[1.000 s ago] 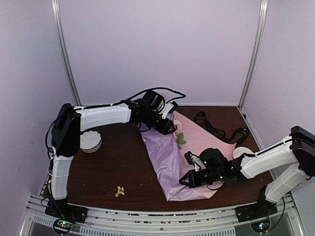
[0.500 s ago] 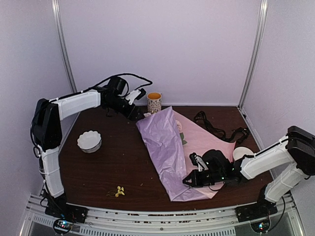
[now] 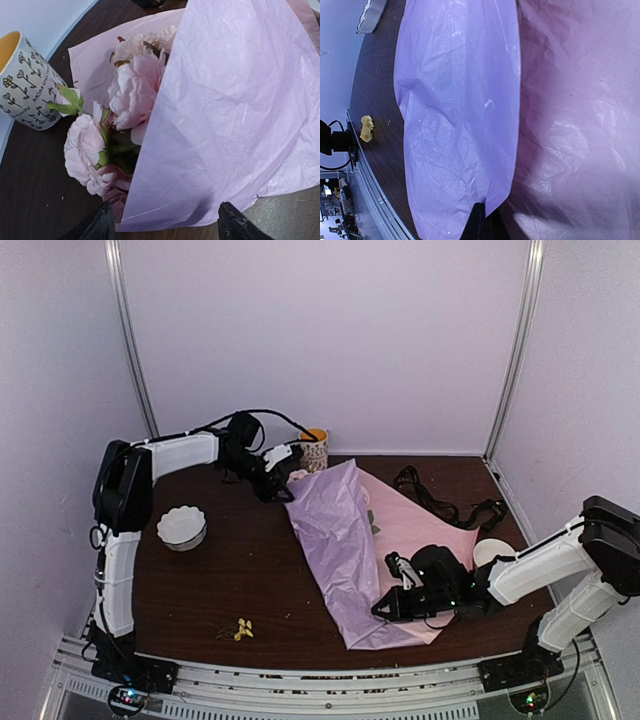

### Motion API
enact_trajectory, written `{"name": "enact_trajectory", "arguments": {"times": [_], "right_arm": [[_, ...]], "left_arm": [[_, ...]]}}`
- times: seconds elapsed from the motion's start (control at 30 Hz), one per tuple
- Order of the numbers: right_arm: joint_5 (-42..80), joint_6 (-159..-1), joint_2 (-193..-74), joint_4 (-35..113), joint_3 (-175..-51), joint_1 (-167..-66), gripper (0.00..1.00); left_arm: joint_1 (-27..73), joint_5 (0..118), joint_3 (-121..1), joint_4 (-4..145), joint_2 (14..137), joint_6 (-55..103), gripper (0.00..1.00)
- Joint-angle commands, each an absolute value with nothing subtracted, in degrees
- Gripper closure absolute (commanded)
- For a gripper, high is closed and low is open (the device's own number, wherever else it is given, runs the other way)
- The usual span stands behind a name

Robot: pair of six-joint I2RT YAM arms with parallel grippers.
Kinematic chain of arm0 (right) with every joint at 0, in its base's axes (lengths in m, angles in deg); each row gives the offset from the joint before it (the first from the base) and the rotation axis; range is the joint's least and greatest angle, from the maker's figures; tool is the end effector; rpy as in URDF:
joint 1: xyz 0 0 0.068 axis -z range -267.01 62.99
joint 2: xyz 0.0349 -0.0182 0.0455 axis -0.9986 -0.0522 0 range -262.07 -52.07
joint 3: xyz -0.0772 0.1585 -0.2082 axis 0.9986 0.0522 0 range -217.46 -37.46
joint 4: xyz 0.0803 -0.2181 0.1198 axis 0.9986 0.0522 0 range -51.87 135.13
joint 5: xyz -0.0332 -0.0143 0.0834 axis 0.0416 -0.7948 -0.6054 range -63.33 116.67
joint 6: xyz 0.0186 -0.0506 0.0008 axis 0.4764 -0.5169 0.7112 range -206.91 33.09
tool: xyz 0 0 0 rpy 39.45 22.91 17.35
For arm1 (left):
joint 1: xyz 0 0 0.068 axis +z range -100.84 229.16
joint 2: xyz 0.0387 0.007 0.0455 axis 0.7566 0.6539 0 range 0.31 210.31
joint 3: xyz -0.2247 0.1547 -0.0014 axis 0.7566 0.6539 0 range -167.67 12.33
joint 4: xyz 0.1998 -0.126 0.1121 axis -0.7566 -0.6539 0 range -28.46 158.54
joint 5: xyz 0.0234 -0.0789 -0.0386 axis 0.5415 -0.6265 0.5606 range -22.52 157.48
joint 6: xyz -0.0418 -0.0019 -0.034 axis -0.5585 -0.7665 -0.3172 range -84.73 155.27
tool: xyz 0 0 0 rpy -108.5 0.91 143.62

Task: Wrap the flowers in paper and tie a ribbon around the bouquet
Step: Press the fold line on the 2/3-folded wrapping paper.

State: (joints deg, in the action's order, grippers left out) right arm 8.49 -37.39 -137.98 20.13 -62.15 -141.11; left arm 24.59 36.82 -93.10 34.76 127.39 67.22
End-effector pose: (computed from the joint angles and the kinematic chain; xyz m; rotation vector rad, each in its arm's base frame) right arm 0.1378 0.2092 0.1171 -0.2876 2.6263 1.1567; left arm 0.4366 -0.2197 0.2032 1.3394 2.0522 -0.6191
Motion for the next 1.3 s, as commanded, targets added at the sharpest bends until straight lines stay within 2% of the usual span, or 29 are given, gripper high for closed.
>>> {"name": "enact_trajectory", "arguments": {"times": [0.0,0.1,0.27,0.43,0.6,0.63,0.97,1.13,1.27], "right_arm": [[8.22,-36.70,-136.71,20.67,-60.42,-140.75,1.00],[7.87,-36.29,-136.36,20.67,-59.69,-140.78,1.00],[6.55,-36.03,-136.62,20.34,-59.05,-140.78,1.00],[5.37,-36.41,-135.96,21.26,-59.09,-140.76,1.00],[4.47,-37.97,-135.39,24.25,-60.41,-140.78,1.00],[4.40,-38.36,-135.39,25.14,-60.97,-140.75,1.00],[0.57,-37.25,-130.97,27.51,-61.83,-143.26,1.00],[-0.98,-36.03,-129.12,28.14,-63.14,-144.53,1.00],[0.50,-36.31,-129.65,29.52,-62.08,-144.14,1.00]], "left_arm": [[24.66,37.88,-99.60,30.46,132.06,69.60,0.25],[24.66,42.82,-101.66,30.69,133.73,67.14,0.25],[24.47,38.65,-103.98,27.22,135.08,67.31,0.29],[24.48,35.35,-103.55,22.63,135.17,70.67,0.57],[24.49,36.47,-103.50,21.17,135.48,71.59,0.98],[24.47,36.76,-103.62,21.34,135.40,71.44,1.00],[24.86,49.39,-101.13,27.64,130.75,61.92,1.00],[24.90,49.37,-96.81,31.30,125.85,61.19,1.00],[24.84,53.66,-96.95,30.69,126.62,60.80,1.00]]}}
